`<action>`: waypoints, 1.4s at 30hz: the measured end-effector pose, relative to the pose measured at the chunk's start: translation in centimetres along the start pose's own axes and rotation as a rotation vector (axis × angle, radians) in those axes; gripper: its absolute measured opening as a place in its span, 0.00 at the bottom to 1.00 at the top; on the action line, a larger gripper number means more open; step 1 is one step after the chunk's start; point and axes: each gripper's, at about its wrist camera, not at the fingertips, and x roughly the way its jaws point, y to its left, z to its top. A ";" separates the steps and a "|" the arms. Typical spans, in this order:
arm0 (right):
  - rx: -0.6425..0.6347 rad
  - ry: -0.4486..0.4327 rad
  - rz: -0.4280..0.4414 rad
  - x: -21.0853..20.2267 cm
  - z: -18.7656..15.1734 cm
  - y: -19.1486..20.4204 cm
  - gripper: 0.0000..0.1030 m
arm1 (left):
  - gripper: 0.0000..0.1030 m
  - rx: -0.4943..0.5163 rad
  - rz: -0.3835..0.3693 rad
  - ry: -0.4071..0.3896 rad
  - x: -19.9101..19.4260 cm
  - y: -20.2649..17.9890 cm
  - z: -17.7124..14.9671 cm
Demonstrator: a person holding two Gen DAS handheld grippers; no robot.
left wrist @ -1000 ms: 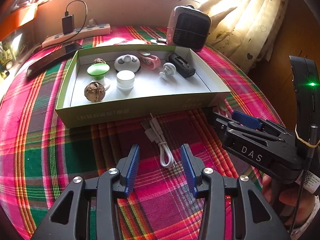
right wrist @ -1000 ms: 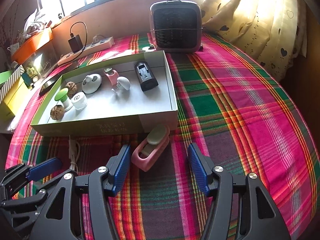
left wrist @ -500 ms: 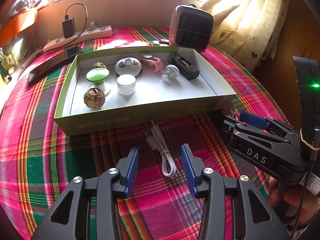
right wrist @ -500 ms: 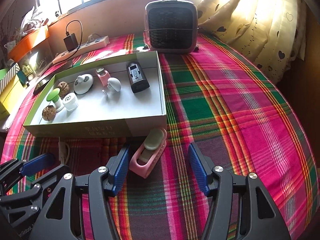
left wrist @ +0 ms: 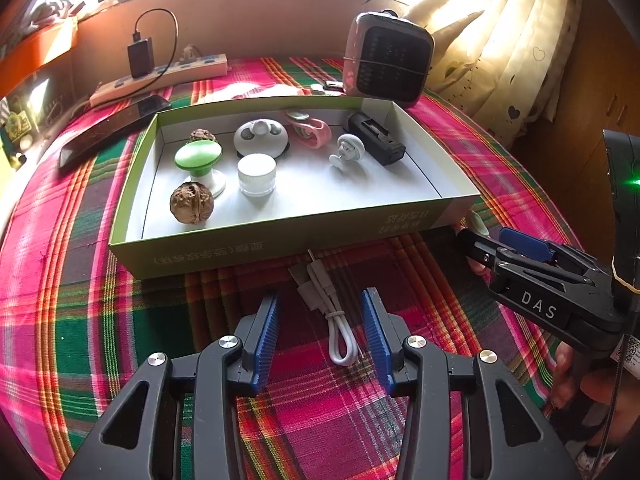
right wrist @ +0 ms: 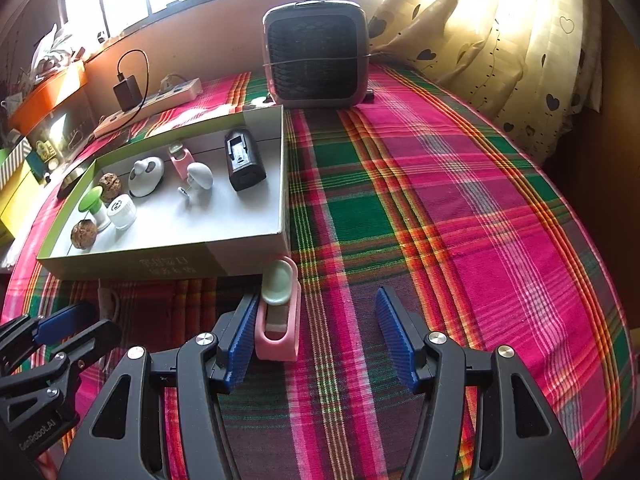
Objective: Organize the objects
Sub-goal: 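Move left tool to the white USB cable while right tool approaches the pink clip, then close left tool on the white cable while right tool closes on the pink clip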
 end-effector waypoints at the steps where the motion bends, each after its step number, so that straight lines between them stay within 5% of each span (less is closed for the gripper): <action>1: 0.001 -0.001 0.003 0.0 0.0 -0.1 0.57 | 0.39 0.001 0.002 0.000 0.0 0.0 0.0; 23: -0.006 -0.007 0.022 -0.5 -0.4 -1.1 0.36 | 0.15 0.002 0.066 -0.005 -0.1 0.2 -0.2; 42: -0.028 -0.006 0.057 -0.8 -0.8 -0.9 0.18 | 0.14 -0.001 0.068 -0.006 -0.2 0.3 -0.3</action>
